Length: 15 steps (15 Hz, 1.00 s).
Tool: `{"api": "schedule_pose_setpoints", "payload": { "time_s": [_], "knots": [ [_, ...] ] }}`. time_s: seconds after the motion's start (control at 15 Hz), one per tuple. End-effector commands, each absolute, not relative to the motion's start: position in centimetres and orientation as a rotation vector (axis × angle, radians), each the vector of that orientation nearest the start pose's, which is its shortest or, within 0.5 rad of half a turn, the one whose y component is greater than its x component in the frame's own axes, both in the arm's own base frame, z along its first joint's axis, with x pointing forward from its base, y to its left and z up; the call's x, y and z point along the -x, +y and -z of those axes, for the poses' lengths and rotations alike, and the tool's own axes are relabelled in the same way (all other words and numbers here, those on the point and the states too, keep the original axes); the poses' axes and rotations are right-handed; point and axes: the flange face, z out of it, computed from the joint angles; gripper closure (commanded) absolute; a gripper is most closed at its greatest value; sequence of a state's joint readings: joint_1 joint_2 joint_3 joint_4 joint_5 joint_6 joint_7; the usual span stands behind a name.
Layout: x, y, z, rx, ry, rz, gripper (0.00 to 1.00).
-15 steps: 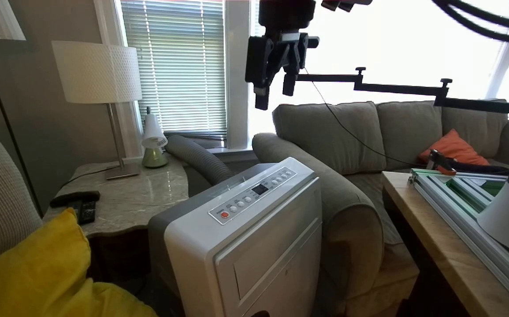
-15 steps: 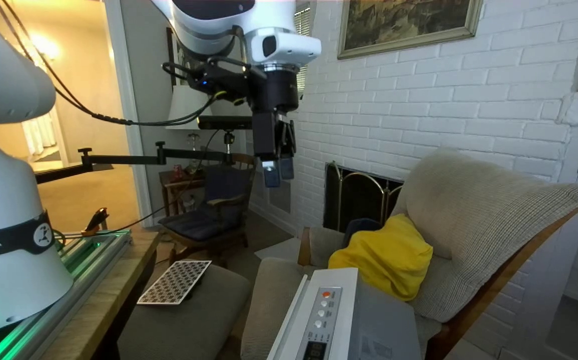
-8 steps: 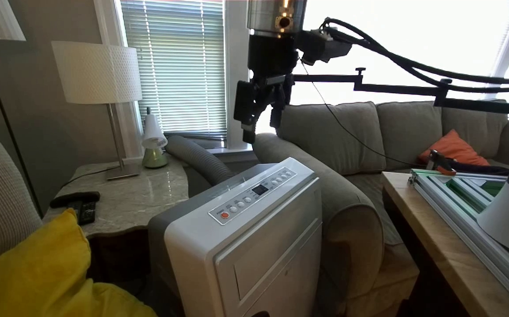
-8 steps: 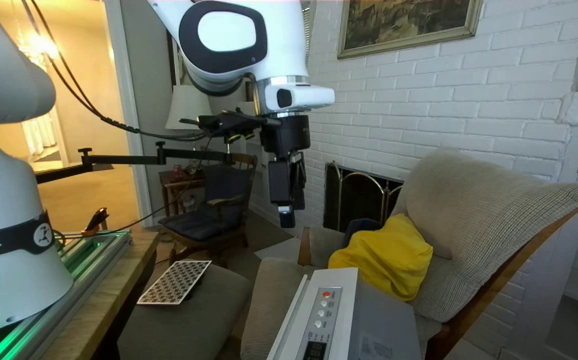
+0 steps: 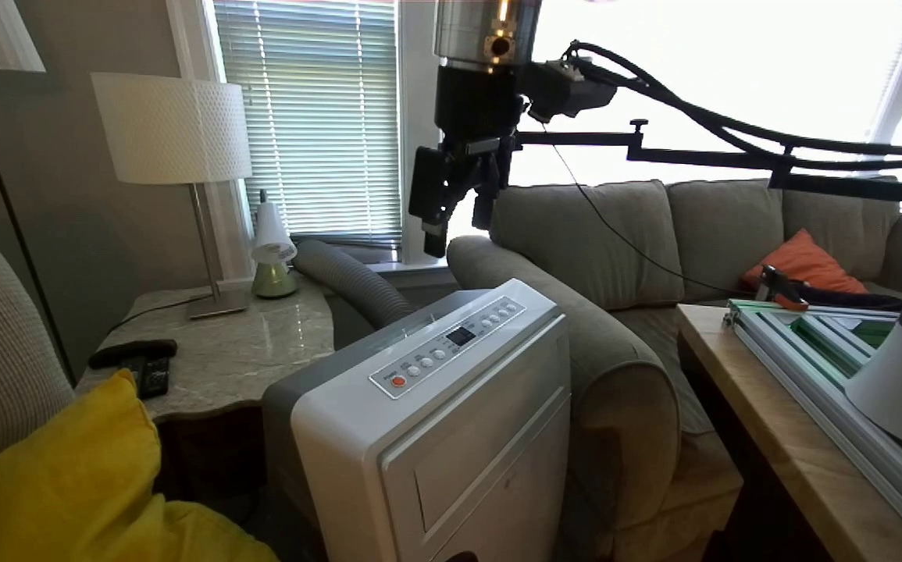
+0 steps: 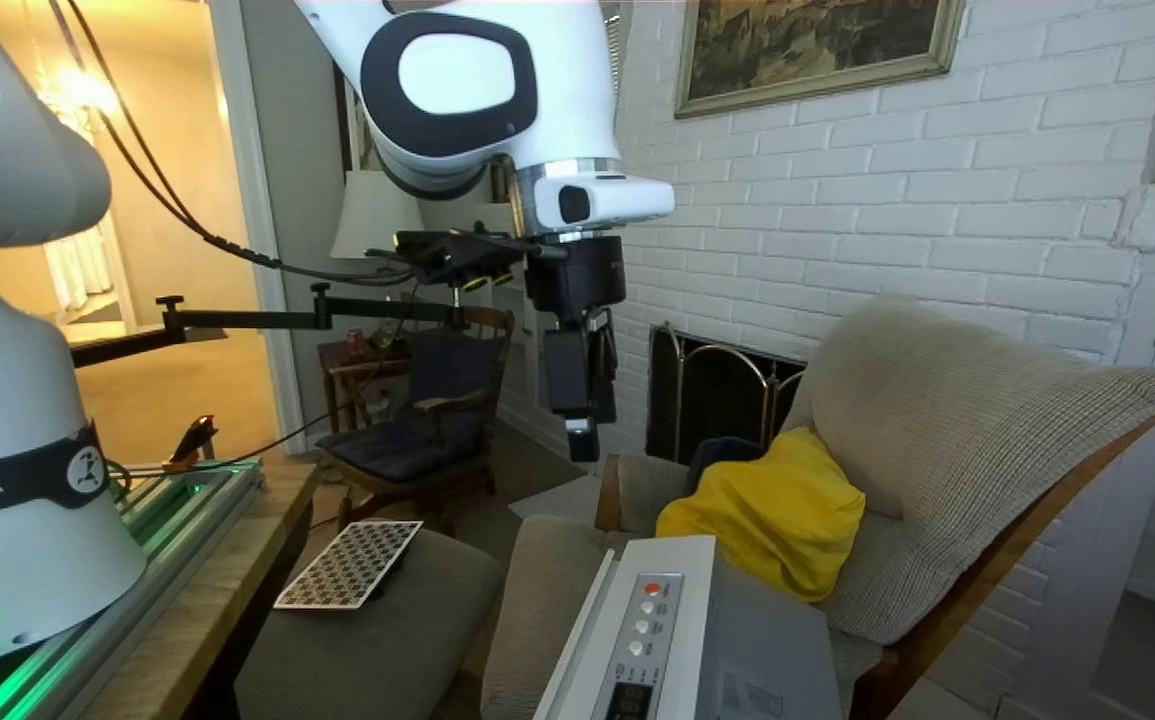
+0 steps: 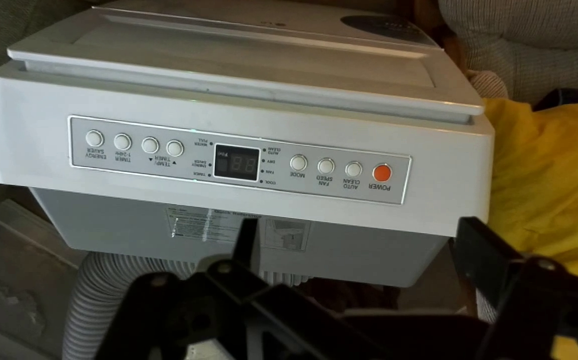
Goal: Turn on the air cooler
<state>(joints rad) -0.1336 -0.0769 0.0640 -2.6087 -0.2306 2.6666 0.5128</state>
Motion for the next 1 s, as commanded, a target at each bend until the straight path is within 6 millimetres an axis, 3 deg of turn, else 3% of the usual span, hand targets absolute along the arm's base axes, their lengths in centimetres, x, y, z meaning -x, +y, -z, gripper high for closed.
{"api": "schedule_pose_setpoints", "payload": {
  "time_s": [0.0,0.67,0.73,0.93],
  "knots": [
    [-45.3,-3.0,-26.9,3.170,0.531,0.279,0.00],
    [-46.1,-2.7,-21.9,3.124,0.345,0.298,0.00],
    [-46.2,-2.7,-21.5,3.119,0.331,0.299,0.18],
    [-46.5,-2.8,-20.5,3.114,0.300,0.292,0.43]
  ]
}}
